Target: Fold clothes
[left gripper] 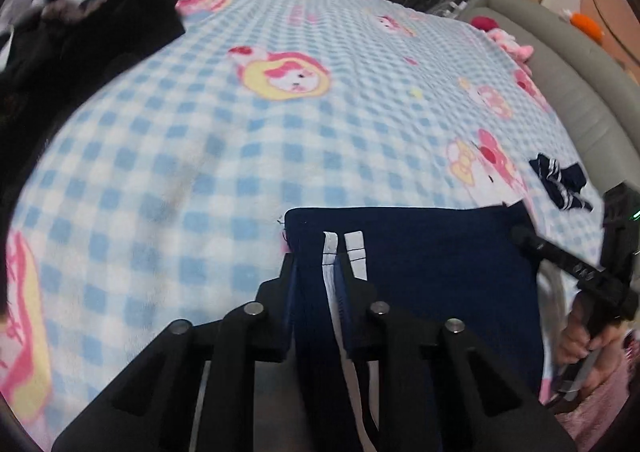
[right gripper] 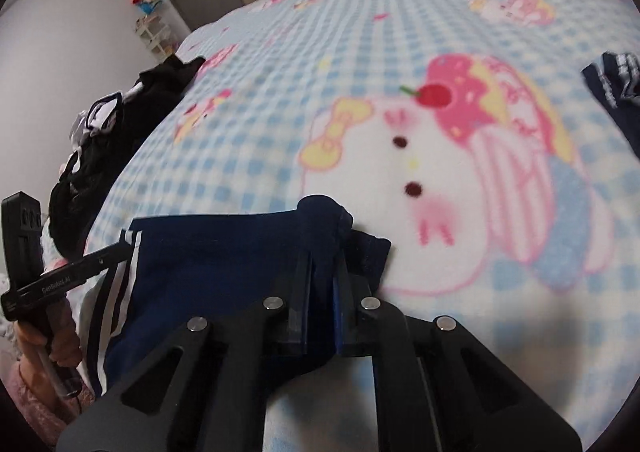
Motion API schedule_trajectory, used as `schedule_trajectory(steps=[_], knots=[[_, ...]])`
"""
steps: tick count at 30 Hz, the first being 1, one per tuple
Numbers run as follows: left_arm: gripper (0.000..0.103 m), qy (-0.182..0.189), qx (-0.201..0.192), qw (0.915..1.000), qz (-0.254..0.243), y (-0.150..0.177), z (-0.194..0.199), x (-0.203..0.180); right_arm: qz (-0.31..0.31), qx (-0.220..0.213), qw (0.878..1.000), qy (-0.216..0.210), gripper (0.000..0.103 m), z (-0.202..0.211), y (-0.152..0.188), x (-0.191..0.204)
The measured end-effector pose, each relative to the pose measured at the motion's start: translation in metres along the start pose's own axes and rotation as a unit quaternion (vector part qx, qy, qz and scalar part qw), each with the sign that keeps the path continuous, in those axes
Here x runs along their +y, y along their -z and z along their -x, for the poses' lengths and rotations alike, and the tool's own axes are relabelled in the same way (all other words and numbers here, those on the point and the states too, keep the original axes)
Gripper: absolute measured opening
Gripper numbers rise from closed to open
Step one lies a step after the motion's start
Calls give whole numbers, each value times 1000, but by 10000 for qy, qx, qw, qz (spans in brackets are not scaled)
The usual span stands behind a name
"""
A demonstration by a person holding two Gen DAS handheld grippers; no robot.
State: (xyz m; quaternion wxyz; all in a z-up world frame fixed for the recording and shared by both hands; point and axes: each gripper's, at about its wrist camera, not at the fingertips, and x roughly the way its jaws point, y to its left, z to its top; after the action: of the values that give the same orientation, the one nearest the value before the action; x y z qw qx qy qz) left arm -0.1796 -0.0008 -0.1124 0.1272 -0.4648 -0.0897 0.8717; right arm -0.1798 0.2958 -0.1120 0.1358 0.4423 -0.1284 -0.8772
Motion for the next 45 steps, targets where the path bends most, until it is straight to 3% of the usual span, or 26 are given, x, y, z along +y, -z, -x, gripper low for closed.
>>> schedule_trajectory(steps=[6,12,15,16,18,21,25,28,31,33,36,40,43,45], knots=[[12,-119,-267,9993,-231,-11,9,-8,-66,-411,9991,-88,7,19,-2,2],[16,-152,-110,9997,-168,-11,-9,3,-630,-249,9977,-19,12,2,-5,-23],[20,-287,166,9993,-143,-6,-28,7,-638,-167,9976,227,22,-5,-3,-28],[21,-299,125,9994,-130,-7,-24,7,-652,-207,9971,346,34,-3,-4,-28],[29,-367,1,9992,-126,-10,-14,5,-686,-433,9952,546,40,9,-5,-29],[29,-434,-457,9972,-397,-13,13,-9,-433,-727,9937,731,42,24,-7,-15],[32,-451,-565,9902,-1198,-14,23,-46,424,-903,9910,895,42,30,-1,27],[33,-480,-260,9849,-1646,-7,2,-63,1012,-1275,9781,1298,42,33,7,58],[33,-705,131,9833,-1670,2,-28,-62,1177,-805,9848,995,42,16,7,66],[34,-858,89,9846,-1520,3,-33,-53,1235,-255,9864,1050,42,-7,13,60],[34,-978,39,9849,-1425,-1,-30,-45,1021,30,9909,881,41,-24,16,41],[32,-1027,-25,9853,-1365,-4,-17,-42,676,-159,9925,1001,40,-17,7,28],[47,-1021,-253,9836,-1466,-1,4,-55,453,-314,9931,1031,43,0,6,22],[51,-635,-192,9869,-1474,10,18,-66,834,-251,9914,980,44,7,11,38]])
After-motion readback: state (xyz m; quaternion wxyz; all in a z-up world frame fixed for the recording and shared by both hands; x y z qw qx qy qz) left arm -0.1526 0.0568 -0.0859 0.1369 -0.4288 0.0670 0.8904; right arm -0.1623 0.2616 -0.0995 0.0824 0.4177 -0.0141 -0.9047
